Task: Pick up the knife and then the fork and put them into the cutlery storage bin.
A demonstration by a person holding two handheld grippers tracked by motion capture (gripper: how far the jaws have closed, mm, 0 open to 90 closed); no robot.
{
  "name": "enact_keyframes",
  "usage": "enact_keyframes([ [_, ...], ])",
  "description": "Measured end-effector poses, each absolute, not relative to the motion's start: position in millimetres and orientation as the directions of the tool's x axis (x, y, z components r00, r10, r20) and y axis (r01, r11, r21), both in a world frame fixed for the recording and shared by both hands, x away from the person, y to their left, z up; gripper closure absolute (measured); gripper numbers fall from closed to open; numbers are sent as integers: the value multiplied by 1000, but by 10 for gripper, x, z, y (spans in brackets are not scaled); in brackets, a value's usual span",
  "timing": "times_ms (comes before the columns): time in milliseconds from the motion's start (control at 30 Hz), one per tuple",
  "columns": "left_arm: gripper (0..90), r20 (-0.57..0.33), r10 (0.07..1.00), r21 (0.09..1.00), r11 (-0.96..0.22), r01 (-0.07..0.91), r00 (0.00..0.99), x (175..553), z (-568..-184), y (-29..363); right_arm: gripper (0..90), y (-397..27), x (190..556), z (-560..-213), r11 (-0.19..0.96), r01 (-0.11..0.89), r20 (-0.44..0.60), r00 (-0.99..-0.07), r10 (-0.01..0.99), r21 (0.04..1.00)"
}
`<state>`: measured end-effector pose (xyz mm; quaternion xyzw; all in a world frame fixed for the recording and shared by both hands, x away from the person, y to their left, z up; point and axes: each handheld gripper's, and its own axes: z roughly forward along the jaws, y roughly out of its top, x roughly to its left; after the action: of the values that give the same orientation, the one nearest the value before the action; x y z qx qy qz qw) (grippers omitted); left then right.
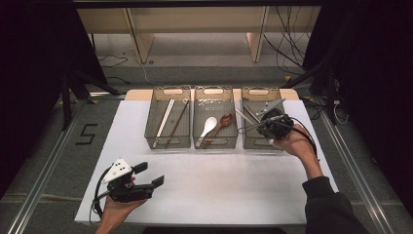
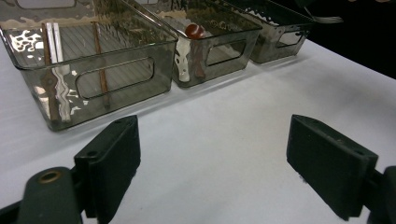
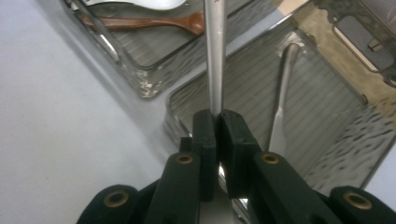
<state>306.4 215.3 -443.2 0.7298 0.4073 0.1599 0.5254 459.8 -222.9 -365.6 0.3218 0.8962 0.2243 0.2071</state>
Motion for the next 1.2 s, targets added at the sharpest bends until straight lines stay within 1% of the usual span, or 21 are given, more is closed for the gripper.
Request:
enact_keyframes([
  [367, 173, -196, 761, 897, -116, 427, 618, 3064, -4431, 2150, 853, -2315, 4780, -3648, 652, 521, -243, -648, 722, 551],
  [667, 173, -197, 760, 896, -117, 427, 620, 3067, -4434, 2145, 853, -2378, 4881, -3681, 648, 522, -272, -622, 735, 555],
  [900, 173, -197, 760, 897, -116, 427, 620, 3066, -4433, 2145, 853, -2431, 4975, -3743, 622, 553, -271, -587, 763, 554],
  [1200, 173, -196, 759, 897, -117, 427, 621, 3064, -4431, 2144, 852, -2450, 5064, -3810, 606, 580, -264, -567, 780, 545],
])
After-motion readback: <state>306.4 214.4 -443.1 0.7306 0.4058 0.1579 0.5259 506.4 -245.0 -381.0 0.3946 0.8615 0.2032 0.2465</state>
